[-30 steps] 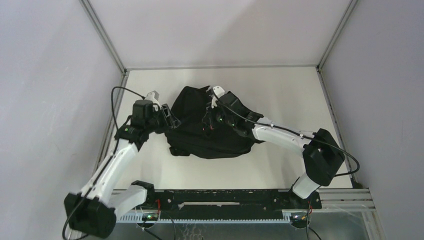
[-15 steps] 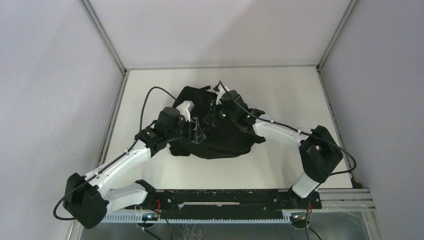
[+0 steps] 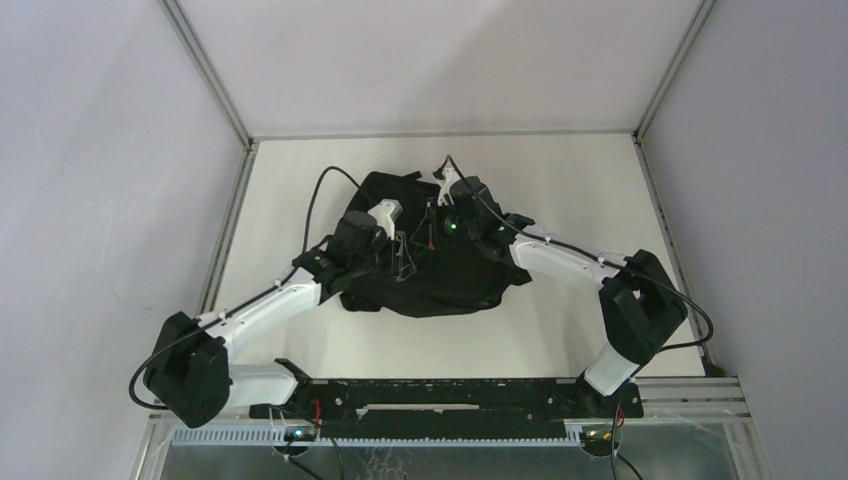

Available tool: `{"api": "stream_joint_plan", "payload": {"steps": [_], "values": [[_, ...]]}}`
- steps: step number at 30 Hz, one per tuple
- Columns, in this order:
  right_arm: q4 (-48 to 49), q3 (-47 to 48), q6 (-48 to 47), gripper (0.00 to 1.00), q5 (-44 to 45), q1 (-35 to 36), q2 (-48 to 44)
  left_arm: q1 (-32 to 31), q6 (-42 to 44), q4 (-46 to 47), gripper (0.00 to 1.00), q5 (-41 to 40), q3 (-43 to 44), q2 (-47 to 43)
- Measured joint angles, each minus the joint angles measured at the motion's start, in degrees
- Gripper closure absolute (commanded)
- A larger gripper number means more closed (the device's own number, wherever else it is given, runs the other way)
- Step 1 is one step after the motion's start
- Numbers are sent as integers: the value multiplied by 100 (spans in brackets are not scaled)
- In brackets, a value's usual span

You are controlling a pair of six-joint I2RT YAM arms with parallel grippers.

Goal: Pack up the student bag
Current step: Zip the student bag at the center of the board.

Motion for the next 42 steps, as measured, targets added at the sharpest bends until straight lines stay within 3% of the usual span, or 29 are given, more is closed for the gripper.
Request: {"api": "stream_joint_plan", "payload": {"steps": [1,3,4,15,25,42], "values": [[2,0,7,100,-9,-13,0,-11,-9,48,68,-2,0,13],[9,0,22,100,-31,-50,0,-26,-20,168,94,9,-13,20],[11,0,31,100,-39,-63,0,-33,-42,212,99,7,-13,26],[-2,48,214,100,-83,-505,96,-61,-63,568,100,7,-203,133],[-66,951,216,100,7,-704,990,-59,-166,706,100,-22,-640,-260],[-1029,3886,190,100,693,-1259,3084,-208,-361,409,100,-101,-1019,-734]]}}
